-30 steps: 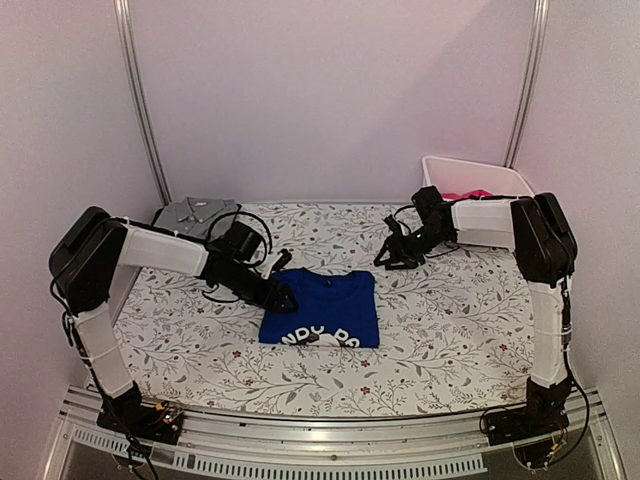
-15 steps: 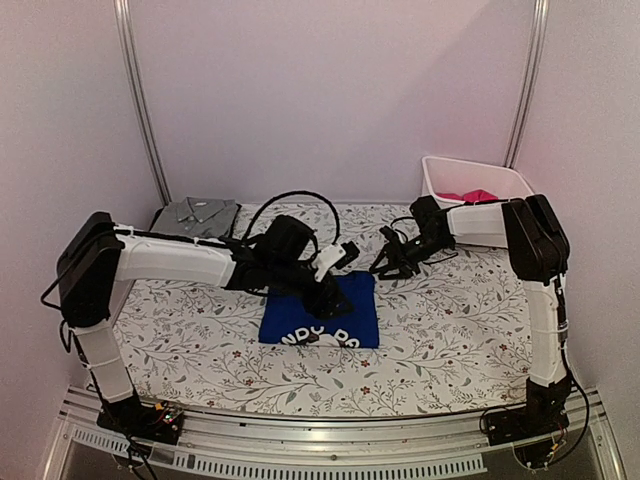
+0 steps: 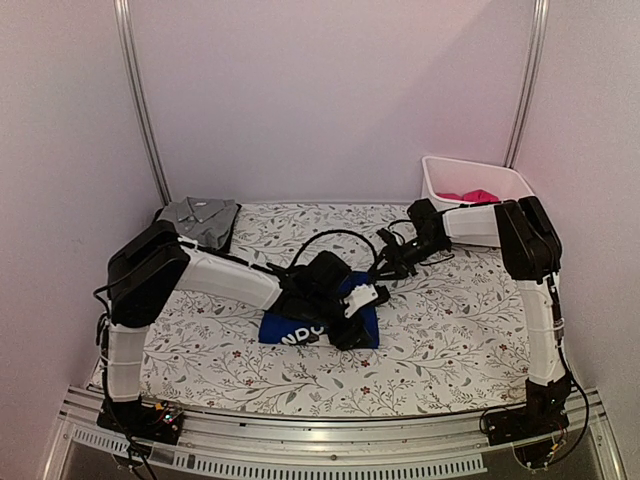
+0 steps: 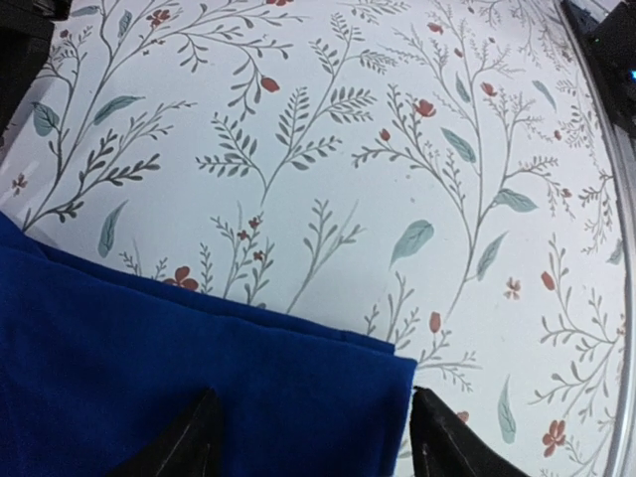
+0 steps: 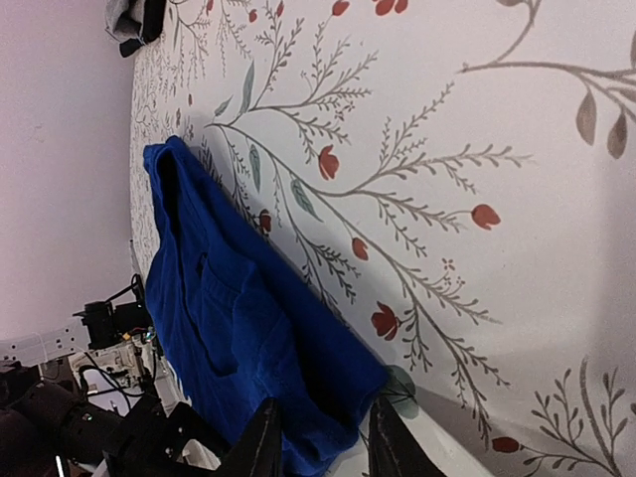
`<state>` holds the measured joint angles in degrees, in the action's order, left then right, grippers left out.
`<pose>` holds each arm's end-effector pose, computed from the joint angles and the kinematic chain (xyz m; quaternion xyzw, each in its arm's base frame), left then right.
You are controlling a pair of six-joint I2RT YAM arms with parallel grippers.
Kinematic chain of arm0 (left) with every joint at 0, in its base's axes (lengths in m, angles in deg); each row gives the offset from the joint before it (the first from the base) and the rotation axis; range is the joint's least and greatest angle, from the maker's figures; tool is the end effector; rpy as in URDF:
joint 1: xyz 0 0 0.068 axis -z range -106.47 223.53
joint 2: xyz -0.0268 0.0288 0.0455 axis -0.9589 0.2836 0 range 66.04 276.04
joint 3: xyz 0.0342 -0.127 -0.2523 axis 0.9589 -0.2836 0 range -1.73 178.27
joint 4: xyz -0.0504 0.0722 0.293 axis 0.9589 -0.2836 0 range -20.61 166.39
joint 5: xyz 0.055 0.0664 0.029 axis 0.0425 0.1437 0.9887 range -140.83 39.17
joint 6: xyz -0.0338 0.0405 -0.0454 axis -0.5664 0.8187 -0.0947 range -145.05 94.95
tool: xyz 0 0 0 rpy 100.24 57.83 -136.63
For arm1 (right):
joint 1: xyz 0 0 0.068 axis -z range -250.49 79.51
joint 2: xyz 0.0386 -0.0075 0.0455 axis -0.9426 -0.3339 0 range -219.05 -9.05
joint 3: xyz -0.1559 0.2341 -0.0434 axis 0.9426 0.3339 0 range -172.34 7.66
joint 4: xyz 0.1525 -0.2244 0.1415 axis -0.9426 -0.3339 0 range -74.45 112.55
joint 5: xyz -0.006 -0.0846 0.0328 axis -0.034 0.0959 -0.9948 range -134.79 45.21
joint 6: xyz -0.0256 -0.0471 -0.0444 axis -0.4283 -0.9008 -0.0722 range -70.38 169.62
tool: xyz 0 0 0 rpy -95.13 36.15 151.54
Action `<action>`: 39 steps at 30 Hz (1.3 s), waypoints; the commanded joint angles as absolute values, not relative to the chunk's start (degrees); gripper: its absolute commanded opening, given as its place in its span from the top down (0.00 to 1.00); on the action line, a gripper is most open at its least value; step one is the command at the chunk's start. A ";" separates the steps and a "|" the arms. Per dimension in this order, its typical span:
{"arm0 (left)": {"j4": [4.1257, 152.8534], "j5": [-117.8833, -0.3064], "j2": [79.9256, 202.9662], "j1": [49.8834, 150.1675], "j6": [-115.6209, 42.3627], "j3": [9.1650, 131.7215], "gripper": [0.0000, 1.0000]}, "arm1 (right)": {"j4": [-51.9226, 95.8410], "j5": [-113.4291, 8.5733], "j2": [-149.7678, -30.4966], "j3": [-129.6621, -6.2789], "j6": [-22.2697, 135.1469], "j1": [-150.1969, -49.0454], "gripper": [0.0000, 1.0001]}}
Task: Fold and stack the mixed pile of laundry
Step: Smooth out the square-folded T-shirt at the center of the board.
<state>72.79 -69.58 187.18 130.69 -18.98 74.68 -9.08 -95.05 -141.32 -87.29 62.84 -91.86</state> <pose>0.2544 -0.4277 0.0916 0.5328 0.7549 -0.2887 0.2510 0.4628 0.2278 0.0857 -0.1406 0.8823 0.4478 0.0338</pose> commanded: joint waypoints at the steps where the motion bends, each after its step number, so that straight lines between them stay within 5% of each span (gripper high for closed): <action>1: 73.91 -73.84 186.72 131.09 -15.93 70.20 0.37 | -9.04 -99.69 -143.92 -89.36 61.98 -91.98 0.76; 4: 73.84 -74.80 185.77 131.02 -14.70 67.82 0.39 | -10.29 -100.04 -144.43 -90.76 60.54 -91.96 0.99; 19: 73.97 -76.74 184.60 130.41 -14.11 65.24 0.42 | -10.98 -95.96 -144.18 -97.73 60.53 -91.49 1.00; 21: 73.97 -76.93 184.61 130.01 -14.43 65.32 0.41 | -14.59 -94.71 -143.80 -97.16 59.99 -90.91 0.86; 23: 74.00 -77.19 184.45 129.60 -14.43 65.33 0.41 | -16.75 -92.64 -141.92 -94.22 59.82 -90.86 0.60; 25: 74.09 -77.56 184.44 129.44 -14.31 65.20 0.41 | -19.65 -90.73 -139.30 -91.47 59.29 -90.80 0.50; 39: 73.32 -78.49 185.39 129.21 -13.34 65.99 0.40 | -23.91 -95.46 -141.84 -91.49 60.71 -91.90 0.53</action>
